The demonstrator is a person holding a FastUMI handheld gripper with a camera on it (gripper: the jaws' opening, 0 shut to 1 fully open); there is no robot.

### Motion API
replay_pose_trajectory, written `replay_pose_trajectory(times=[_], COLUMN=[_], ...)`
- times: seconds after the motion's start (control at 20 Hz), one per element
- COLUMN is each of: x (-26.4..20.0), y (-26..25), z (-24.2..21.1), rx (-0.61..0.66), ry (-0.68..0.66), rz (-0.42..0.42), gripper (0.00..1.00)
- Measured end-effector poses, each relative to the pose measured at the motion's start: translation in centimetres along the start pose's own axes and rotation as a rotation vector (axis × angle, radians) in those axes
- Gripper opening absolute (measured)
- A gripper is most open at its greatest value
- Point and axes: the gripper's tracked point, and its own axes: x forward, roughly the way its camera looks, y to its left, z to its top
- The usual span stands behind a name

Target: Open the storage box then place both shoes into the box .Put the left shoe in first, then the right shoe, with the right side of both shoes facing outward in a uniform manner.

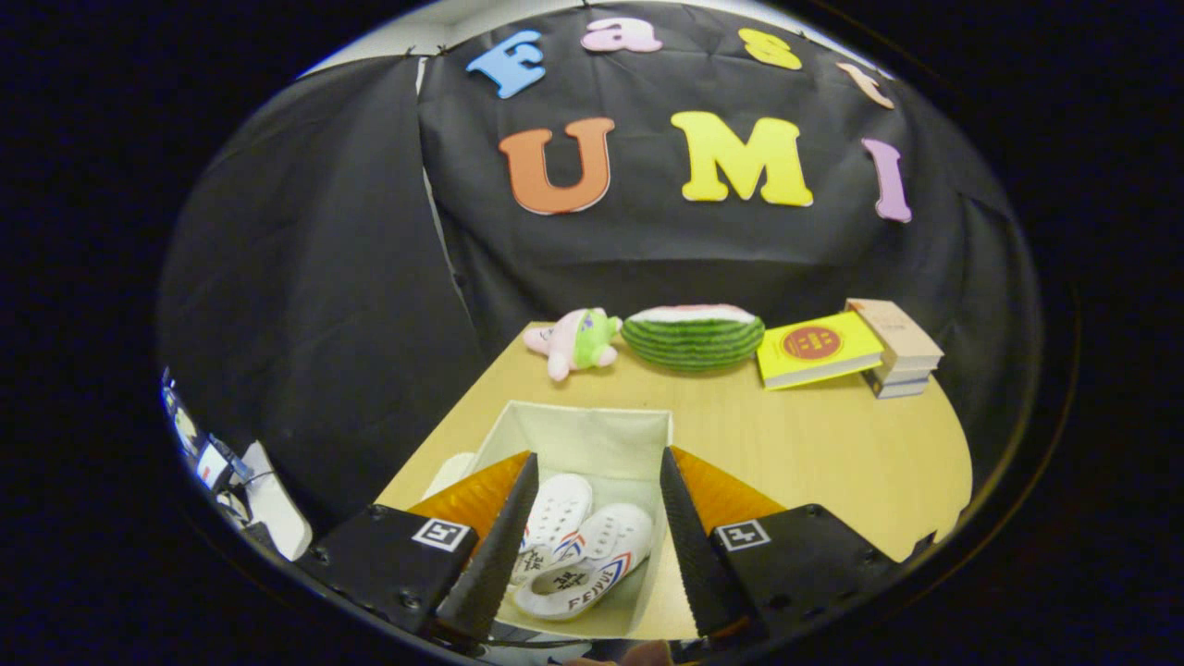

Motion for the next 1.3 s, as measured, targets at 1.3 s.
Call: replay_pose_trajectory(times=[1.3], x=[-20.7], y=[-20.1], z=[5.2], rx=[-0.053], ry=[-0.557], rz=[-0.245], gripper=[1.00])
